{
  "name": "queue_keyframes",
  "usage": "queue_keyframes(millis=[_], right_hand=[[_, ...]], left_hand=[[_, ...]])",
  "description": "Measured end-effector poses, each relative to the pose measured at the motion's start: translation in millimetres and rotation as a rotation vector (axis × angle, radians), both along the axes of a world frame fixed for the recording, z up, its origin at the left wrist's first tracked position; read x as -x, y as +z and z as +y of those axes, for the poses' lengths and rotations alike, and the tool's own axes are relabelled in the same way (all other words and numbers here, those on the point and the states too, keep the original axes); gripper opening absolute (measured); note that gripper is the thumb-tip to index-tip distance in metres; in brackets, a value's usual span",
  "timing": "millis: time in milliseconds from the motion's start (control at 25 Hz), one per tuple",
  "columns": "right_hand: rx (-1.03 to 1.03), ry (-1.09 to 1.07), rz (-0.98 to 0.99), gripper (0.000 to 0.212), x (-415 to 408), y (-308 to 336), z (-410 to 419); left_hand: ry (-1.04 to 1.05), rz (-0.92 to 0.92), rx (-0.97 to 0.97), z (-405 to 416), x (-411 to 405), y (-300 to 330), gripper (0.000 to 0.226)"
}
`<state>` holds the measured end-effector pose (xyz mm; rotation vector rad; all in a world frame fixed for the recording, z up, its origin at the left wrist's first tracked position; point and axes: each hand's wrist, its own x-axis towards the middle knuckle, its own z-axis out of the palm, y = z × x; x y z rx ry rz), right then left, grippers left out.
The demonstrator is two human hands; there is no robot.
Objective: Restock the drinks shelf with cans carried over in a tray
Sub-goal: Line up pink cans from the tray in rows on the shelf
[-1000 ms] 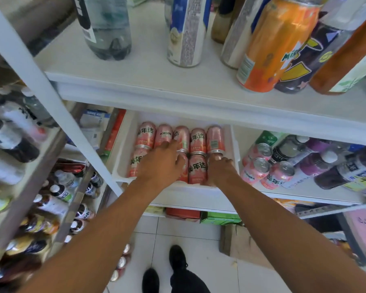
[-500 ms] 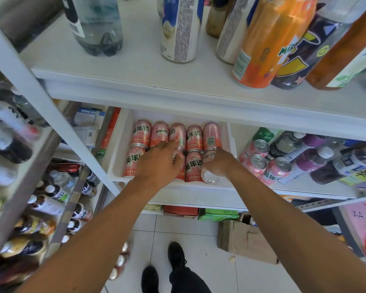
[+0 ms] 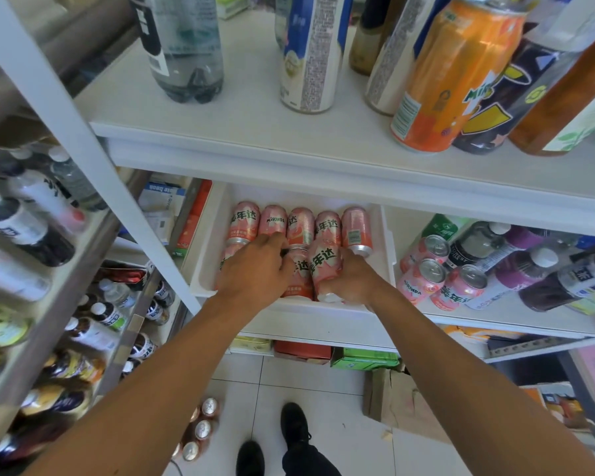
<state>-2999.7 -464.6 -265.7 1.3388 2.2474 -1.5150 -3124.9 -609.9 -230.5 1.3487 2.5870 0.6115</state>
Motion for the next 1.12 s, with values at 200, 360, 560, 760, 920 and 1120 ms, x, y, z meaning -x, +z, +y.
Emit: queue_keyframes(millis=[200, 360, 560, 760, 920, 1120], right_hand=[[-0.063, 0.01, -0.091, 0.098, 24, -11, -7], [-0.17, -0.104, -0.103, 0.093, 36, -24, -11], [-0.124, -0.224, 0.049, 0.035, 19, -8, -23], [-0.19, -0.256, 0.295, 0.044, -5, 24, -52], [-0.103, -0.181, 0.495, 0.045, -20, 53, -78], [-0.097, 0.061, 0.625, 0.038, -23, 93, -112]], left_hand=[[0.031, -0.004, 0.022, -9, 0, -3, 0.027], [0.069, -0.022, 0.015, -19, 4, -3, 0.03], [0.063, -0.011, -0.025, -30, 5, 4, 0.03], [0.047, 0.013, -0.064, -50, -3, 21, 0.03], [0.103, 0.062, -0.103, -76, -16, 42, 0.029], [0.276, 0.127, -0.122, -126, -36, 75, 0.026]])
